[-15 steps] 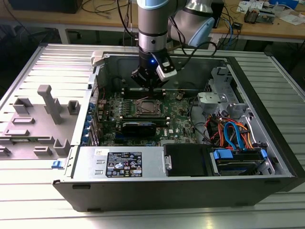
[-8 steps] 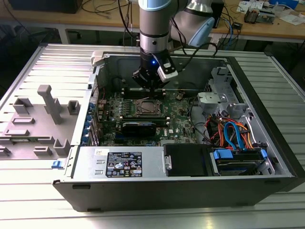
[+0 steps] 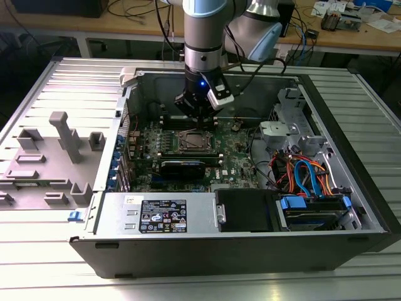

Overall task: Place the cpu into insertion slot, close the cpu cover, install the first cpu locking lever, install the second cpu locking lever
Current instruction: 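Install the first cpu locking lever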

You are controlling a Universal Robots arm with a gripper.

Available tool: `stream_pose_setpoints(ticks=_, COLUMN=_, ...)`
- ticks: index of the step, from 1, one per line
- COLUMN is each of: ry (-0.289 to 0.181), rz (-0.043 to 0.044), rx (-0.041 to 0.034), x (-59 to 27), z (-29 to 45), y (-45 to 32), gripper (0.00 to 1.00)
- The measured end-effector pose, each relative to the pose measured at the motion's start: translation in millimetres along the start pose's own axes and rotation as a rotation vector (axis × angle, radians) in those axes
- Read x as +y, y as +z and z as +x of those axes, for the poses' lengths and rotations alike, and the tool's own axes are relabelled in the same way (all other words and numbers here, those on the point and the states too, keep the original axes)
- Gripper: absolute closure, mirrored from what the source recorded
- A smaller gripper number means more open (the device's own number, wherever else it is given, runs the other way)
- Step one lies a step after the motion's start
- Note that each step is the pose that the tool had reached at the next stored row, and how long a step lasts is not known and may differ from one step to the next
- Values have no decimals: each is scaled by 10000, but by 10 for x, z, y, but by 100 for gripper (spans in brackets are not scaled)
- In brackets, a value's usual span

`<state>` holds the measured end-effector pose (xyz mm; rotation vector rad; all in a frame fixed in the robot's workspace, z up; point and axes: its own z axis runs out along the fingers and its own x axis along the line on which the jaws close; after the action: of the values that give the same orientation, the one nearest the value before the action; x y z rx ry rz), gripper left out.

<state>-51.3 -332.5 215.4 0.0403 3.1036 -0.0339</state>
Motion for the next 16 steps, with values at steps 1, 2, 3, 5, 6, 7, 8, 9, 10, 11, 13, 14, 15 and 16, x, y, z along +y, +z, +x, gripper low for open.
stream_pose_setpoints(ticks=1, ry=-2, rz=-1, rx=-1, x=0, z=-2, y=3, gripper=89)
stream_pose_setpoints(ticks=2, ry=-3, rz=-1, rx=0, x=0, z=-4, y=5, gripper=89)
stream_pose_setpoints(ticks=3, ry=-2, rz=-2, rx=0, x=0, z=-6, y=8, gripper=89)
stream_pose_setpoints(ticks=5, ry=-2, rz=-2, rx=-1, x=1, z=-11, y=14, gripper=89)
stream_pose_setpoints(ticks=6, ry=-2, rz=-2, rx=-1, x=1, z=-14, y=18, gripper=89)
stream_pose_setpoints(ticks=7, ry=-2, rz=-2, rx=0, x=1, z=-19, y=23, gripper=89)
stream_pose_setpoints(ticks=8, ry=-2, rz=-1, rx=-1, x=1, z=-22, y=28, gripper=89)
stream_pose_setpoints(ticks=9, ry=-2, rz=-1, rx=0, x=1, z=-25, y=33, gripper=89)
stream_pose_setpoints(ticks=10, ry=-1, rz=-1, rx=0, x=2, z=-30, y=38, gripper=89)
stream_pose_setpoints(ticks=11, ry=-1, rz=-1, rx=-1, x=2, z=-35, y=46, gripper=89)
stream_pose_setpoints(ticks=13, ry=-1, rz=0, rx=-1, x=2, z=-35, y=51, gripper=89)
stream_pose_setpoints(ticks=14, ry=-1, rz=-1, rx=-1, x=2, z=-35, y=54, gripper=89)
stream_pose_setpoints(ticks=15, ry=-2, rz=0, rx=-1, x=2, z=-35, y=55, gripper=89)
stream_pose_setpoints(ticks=16, ry=-3, rz=-1, rx=-1, x=2, z=-33, y=56, gripper=89)
